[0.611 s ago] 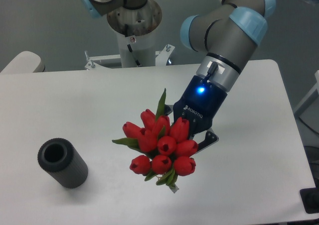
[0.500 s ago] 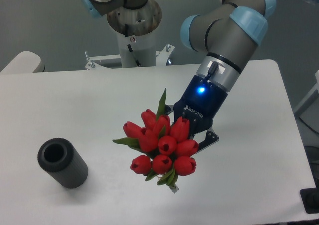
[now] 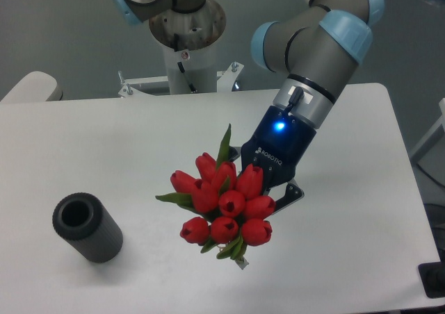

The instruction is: Place the flowers on the table

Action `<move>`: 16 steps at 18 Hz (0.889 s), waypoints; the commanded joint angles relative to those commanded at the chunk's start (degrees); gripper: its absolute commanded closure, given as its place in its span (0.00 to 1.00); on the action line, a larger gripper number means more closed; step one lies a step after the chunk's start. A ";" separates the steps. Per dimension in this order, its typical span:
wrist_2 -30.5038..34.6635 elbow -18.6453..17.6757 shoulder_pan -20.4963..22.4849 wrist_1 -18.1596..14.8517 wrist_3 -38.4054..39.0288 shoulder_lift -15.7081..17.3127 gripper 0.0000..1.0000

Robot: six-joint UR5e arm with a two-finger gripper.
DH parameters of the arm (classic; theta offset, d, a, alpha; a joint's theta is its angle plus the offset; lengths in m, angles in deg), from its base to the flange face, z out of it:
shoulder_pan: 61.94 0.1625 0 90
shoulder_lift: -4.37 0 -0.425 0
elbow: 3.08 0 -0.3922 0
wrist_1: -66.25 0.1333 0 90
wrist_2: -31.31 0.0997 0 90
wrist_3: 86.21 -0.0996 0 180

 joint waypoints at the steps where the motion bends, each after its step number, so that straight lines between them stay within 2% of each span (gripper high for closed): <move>1: 0.26 -0.17 0.00 0.00 -0.96 0.09 0.66; 6: 7.54 -1.93 -0.26 0.00 -3.86 1.58 0.70; 11: 16.25 -6.41 -1.41 -0.09 -9.83 4.39 0.72; 16: 19.59 -10.54 -2.11 -0.09 -14.93 6.23 0.72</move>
